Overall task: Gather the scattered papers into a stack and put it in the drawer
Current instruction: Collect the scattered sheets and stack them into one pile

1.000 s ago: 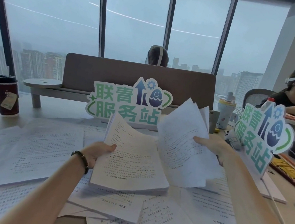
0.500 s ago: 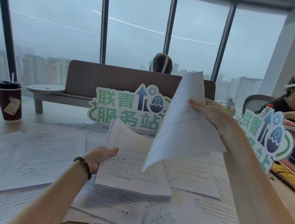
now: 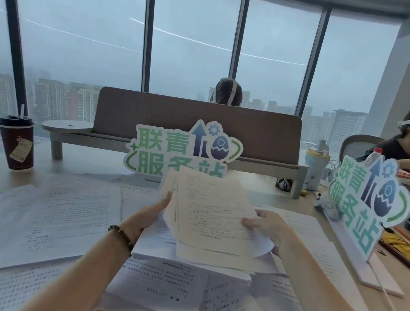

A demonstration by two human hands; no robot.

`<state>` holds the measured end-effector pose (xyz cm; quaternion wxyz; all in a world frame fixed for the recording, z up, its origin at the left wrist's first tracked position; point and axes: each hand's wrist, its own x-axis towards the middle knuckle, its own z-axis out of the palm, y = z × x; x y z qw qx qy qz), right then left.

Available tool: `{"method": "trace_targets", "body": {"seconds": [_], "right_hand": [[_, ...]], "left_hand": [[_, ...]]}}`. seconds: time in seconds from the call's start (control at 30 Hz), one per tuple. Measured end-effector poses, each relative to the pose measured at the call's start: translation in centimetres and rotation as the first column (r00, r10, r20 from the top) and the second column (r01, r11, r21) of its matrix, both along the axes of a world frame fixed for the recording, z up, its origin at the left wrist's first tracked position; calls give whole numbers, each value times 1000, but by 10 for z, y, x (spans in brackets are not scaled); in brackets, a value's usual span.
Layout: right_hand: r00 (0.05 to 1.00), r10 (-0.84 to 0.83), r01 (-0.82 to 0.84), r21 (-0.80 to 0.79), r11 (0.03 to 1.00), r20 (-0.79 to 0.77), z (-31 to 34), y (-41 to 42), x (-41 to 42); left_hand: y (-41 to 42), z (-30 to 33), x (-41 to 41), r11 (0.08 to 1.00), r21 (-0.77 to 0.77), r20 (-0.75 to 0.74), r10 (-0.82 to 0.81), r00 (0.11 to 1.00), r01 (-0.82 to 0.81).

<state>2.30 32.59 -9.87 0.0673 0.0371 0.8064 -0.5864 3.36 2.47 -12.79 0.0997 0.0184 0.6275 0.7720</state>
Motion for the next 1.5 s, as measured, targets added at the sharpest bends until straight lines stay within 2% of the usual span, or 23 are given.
{"method": "trace_targets", "body": {"seconds": [0.1,0.23,0.5,0.63,0.77,0.87,1.07,1.17,1.37,1.5], "right_hand": [[1000,-7,7,8,1000,-16,-1,-1,0],[998,-59,57,-73,996,-23,-3,2,1],[979,-204,198,-293,935,9,-10,0,4],[966,-256,252,-331,909,31,-16,0,-3],[980,-200,199,-221,955,17,-23,-4,-7],[988,-152,154,-264,952,31,-27,-7,-7],[996,-52,66,-225,972,67,-21,-9,-9],[995,-44,67,-282,957,88,-21,-15,-8],[999,0,19,-370,929,51,-26,-30,-3],[1000,13,-20,-333,943,-22,-24,-38,1]], "left_hand": [[4,0,-5,1000,-2,-23,-14,1000,14],[1,0,-5,984,-146,18,103,994,-100],[-2,-9,-5,978,-92,51,190,980,-185],[1,-3,2,975,-96,46,208,977,-202],[3,-1,4,974,-99,46,210,977,-205],[5,1,5,979,-14,36,203,979,-202],[6,2,12,984,4,3,176,984,-176],[9,4,17,989,3,-26,149,989,-149],[12,6,23,997,13,-75,82,994,-82],[17,12,30,997,21,-99,76,992,-75]]}}
